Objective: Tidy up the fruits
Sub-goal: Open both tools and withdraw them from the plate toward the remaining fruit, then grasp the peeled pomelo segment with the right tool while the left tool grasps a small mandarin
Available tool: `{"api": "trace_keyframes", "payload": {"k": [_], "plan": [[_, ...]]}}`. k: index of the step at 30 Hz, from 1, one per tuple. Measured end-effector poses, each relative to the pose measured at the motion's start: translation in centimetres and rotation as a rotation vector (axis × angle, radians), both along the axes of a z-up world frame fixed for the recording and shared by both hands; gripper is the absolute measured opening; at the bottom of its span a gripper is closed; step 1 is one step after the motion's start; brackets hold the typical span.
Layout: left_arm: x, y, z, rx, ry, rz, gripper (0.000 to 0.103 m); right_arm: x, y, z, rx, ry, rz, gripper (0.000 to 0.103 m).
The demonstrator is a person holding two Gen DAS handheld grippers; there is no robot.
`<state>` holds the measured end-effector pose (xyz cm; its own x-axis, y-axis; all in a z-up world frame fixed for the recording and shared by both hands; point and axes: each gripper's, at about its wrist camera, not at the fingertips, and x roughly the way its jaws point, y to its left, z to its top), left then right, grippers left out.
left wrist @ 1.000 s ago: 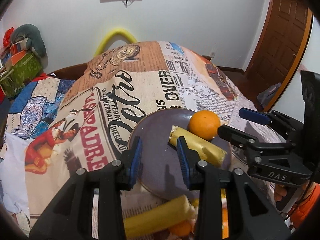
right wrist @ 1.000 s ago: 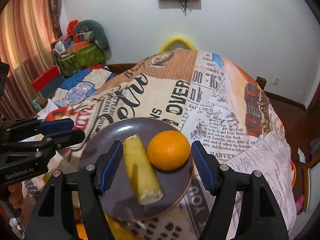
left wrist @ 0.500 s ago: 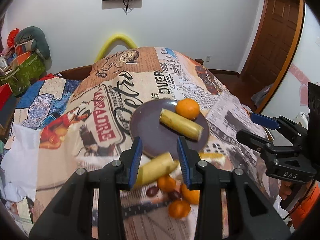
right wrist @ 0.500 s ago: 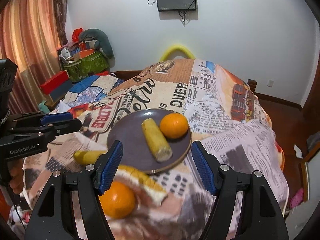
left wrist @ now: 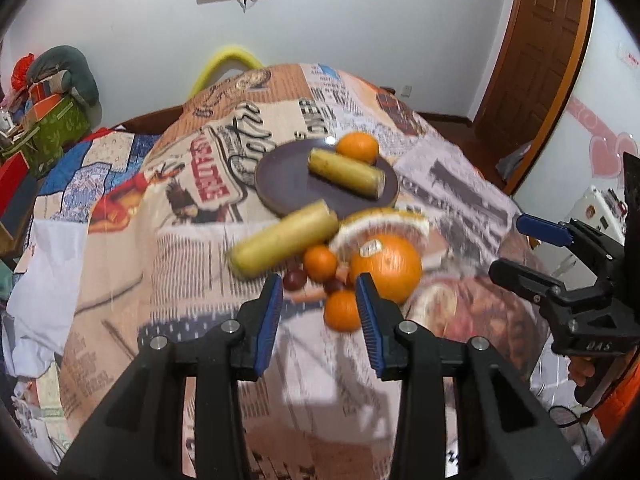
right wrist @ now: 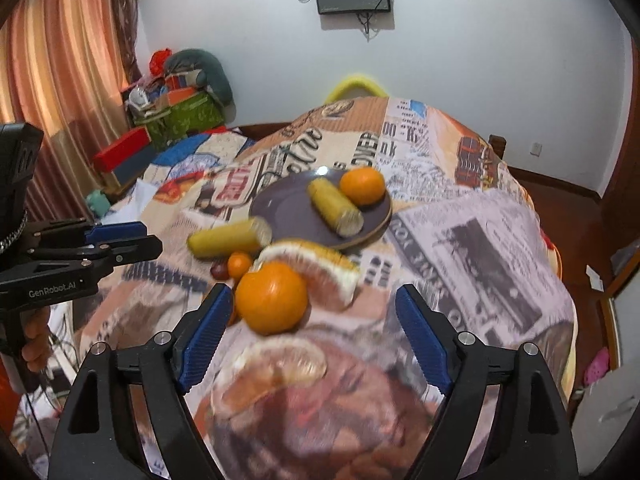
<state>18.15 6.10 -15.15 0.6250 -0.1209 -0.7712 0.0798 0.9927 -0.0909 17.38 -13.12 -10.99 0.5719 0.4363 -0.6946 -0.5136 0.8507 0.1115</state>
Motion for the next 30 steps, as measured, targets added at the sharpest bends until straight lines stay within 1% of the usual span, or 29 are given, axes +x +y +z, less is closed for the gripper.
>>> {"api": "trace_keyframes", "payload": {"k": [7, 14, 16, 18, 23, 30], "plan": [[-1.6, 0.5, -2.3, -0.007, 0.042, 0.008, 0.05, -2.0, 1.9, -3.2, -0.043, 0.049, 0.03, 0.086], [-2.5, 1.6, -4.2, -0.006, 0.085, 0.028, 0.051, -1.5, 3.5, -7.1, -0.068, 0.152, 0.032, 0.086], [-2.5, 1.7, -4.6, -0.014, 0.092, 0.03, 0.051, -1.3, 3.7, -7.6, -0.076, 0.163, 0.022, 0.086], [-2.2, 1.5, -4.9, -0.023, 0.102, 0.031, 0.051, -1.4, 3.7, -7.9, -0.086, 0.152, 0.016, 0.088], [-1.2, 0.6, -5.6, -0.049, 0.117, 0.015, 0.051, -1.6, 2.6, -7.7, -0.093, 0.141, 0.025, 0.087], [0.3, -1.6, -6.4, -0.042, 0.125, -0.03, 0.051, -0.9, -2.5, -7.6, -0.093, 0.151, -0.059, 0.086]]}}
